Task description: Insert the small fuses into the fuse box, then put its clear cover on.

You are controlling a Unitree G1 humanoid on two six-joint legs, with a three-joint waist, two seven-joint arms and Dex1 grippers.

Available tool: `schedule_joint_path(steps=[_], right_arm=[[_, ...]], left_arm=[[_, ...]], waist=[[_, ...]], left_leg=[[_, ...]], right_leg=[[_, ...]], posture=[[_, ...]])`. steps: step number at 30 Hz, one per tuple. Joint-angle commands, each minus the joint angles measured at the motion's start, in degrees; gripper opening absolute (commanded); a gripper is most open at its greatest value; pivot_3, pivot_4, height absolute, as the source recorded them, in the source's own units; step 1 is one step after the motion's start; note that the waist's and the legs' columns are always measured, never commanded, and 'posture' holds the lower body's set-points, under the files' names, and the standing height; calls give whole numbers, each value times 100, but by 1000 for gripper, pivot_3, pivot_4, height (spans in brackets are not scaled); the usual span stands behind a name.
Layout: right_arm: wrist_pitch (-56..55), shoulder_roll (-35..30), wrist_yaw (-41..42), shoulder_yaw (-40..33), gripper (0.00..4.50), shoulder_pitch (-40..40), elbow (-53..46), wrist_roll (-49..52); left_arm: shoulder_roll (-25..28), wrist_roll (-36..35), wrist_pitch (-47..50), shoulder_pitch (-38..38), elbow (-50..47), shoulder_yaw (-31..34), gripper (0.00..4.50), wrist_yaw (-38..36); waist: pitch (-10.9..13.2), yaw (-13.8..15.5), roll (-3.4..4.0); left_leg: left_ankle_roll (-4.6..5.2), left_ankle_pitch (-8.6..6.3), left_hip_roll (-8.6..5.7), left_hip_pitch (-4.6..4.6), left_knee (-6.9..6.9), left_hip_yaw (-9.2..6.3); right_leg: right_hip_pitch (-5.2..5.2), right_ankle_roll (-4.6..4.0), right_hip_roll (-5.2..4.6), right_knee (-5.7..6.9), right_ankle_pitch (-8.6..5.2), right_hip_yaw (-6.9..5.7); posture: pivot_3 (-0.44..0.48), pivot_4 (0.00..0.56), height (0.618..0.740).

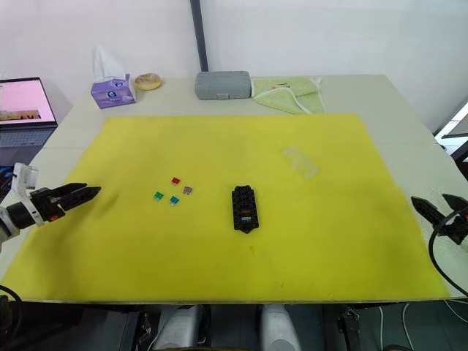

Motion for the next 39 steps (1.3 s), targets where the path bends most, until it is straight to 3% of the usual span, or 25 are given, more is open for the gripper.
schedule_joint_path(steps=[1,9,15,21,27,33,39], right_arm=[[256,-88,-303,-33,4475,-99,8,-62],[1517,-265,-291,-324,4475,-228,-315,504],[2285,-409,269,-290,4475,-208,-1533,1110],[3817,-399,249,588,4475,-855,-3936,2599],[4237,108,-356,1803,4475,-1378,-5699,3366],[4419,180,-846,2208,4475,-1681,-6405,4236],[4350,35,-915,2400,4475,-1602,-6517,4322]], left_arm=[[69,62,-147,-100,94,115,4500,-35],[59,26,7,-209,139,128,4500,-234],[-65,-61,796,-139,-963,-328,4500,-802],[-341,-280,1838,-111,-2240,-980,4500,-1092],[-729,-178,1838,-105,-2308,-1273,4500,-997],[-805,-63,1617,-30,-2266,-1339,4500,-896],[-850,-58,1658,-2,-2240,-1388,4500,-844]], waist=[[0,8,0],[0,18,-1],[-1,12,0],[-1,-20,0],[2,36,-17],[2,46,-17],[1,47,-17]], left_leg=[[0,0,0,1,-1,2],[0,0,1,18,-8,16],[0,0,2,21,-8,25],[1,0,17,24,-8,29],[2,-2,19,11,-6,27],[2,-2,18,2,-1,27],[2,-2,20,3,-1,28]], right_leg=[[0,0,0,0,0,3],[5,0,1,1,0,19],[5,2,2,3,0,27],[3,1,12,5,0,35],[-2,1,13,-3,0,33],[-8,2,4,-3,0,33],[-8,1,4,-3,0,33]], posture=[[0,150,740],[0,150,740],[0,150,740],[0,150,740],[0,150,740],[0,150,740],[0,150,740]])
